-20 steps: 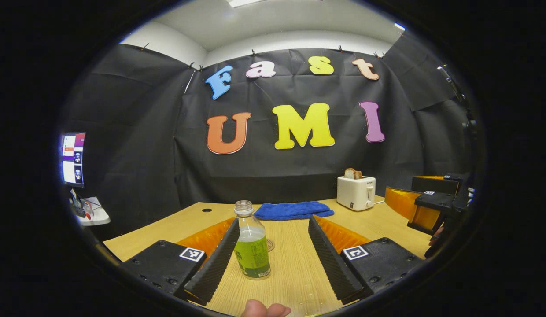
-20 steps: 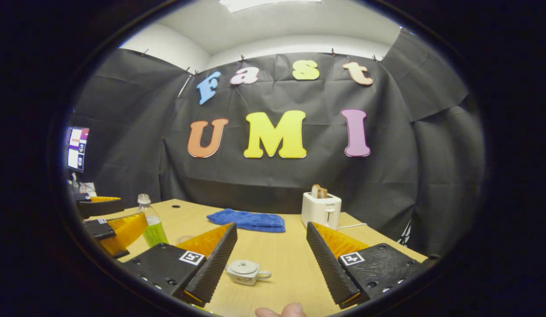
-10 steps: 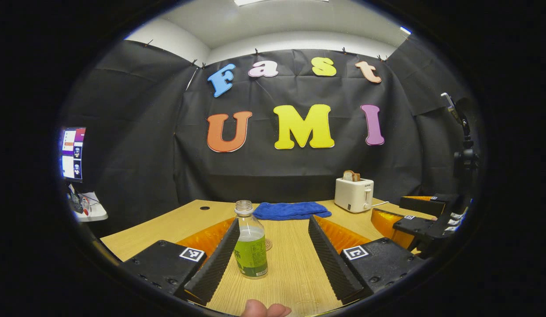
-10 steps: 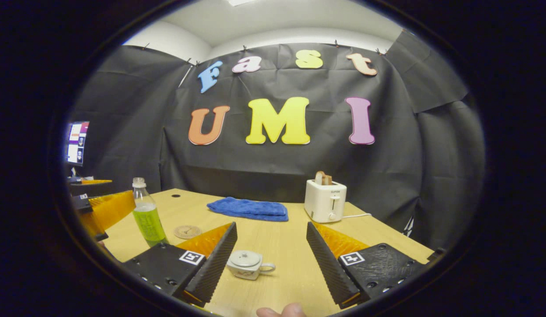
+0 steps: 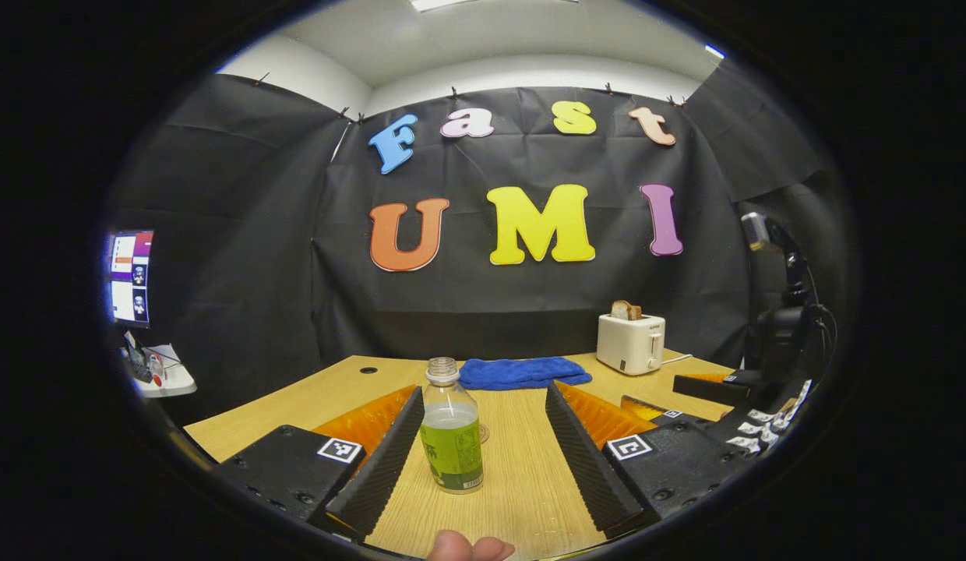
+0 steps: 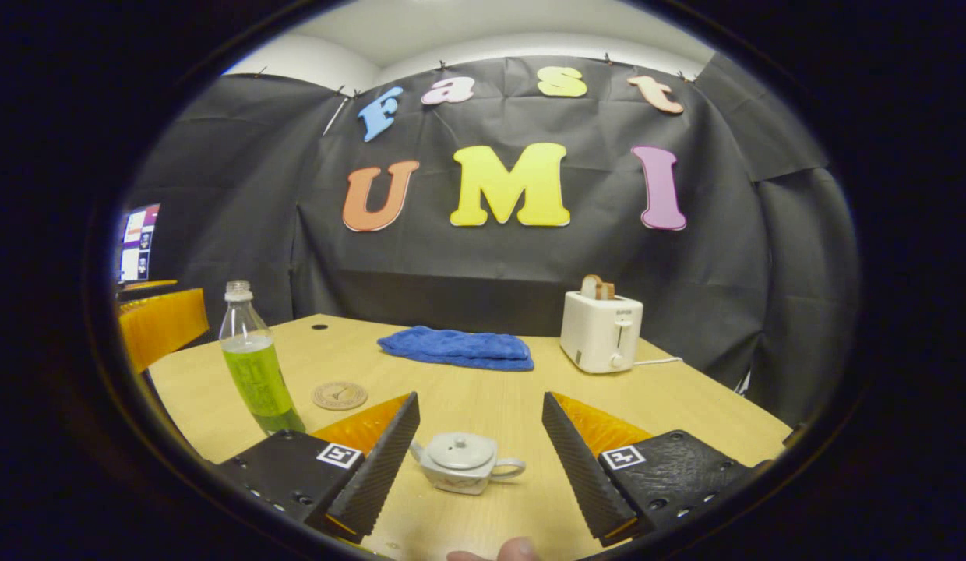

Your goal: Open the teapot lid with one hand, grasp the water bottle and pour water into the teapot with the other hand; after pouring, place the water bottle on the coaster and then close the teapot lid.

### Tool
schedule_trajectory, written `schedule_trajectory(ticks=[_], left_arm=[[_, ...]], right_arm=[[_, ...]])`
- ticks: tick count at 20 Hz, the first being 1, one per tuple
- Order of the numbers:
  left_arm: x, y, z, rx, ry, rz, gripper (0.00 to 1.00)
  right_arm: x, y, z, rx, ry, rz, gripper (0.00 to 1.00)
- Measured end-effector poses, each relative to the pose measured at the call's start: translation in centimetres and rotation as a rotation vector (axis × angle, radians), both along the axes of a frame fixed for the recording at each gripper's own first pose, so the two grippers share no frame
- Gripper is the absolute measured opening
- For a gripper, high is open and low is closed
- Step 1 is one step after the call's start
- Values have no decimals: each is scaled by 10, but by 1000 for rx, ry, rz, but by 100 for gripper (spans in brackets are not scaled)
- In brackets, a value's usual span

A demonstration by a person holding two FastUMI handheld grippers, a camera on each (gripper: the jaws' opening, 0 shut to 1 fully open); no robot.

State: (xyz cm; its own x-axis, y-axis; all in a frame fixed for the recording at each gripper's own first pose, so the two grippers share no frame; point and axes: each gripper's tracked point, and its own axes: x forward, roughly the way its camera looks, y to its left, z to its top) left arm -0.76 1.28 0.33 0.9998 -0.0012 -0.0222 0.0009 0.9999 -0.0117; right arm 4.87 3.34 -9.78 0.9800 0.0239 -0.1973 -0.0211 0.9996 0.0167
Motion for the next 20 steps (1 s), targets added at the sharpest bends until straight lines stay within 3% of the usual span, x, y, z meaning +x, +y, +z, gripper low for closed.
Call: schedule_trajectory(ticks=[6,7,10,11,14,15,16,17,18,19,20], left_arm=[[-2,13,5,2,-10,23,98],[-2,14,4,-1,-9,24,98],[-2,17,3,-1,-2,29,98],[-3,17,3,0,0,30,98],[-1,19,2,-2,0,31,98],[-2,21,3,-3,-2,31,98],[-2,20,3,-1,-3,32,98],[-1,20,3,-2,-2,33,98],[-1,21,2,-4,-1,35,98],[-2,22,1,-6,1,36,98],[-1,22,1,-5,3,37,98]], right_arm=[[18,9,-30,16,85,3,94],[21,9,-34,15,95,3,84],[24,10,-36,4,101,3,76],[26,11,-36,3,101,4,65],[29,9,-42,0,119,-7,46],[29,10,-45,1,128,-5,25],[29,11,-45,3,130,1,18],[29,11,-45,2,135,4,23],[28,13,-44,0,145,-1,16],[30,13,-47,-4,143,8,1],[30,12,-47,-19,147,13,1]])
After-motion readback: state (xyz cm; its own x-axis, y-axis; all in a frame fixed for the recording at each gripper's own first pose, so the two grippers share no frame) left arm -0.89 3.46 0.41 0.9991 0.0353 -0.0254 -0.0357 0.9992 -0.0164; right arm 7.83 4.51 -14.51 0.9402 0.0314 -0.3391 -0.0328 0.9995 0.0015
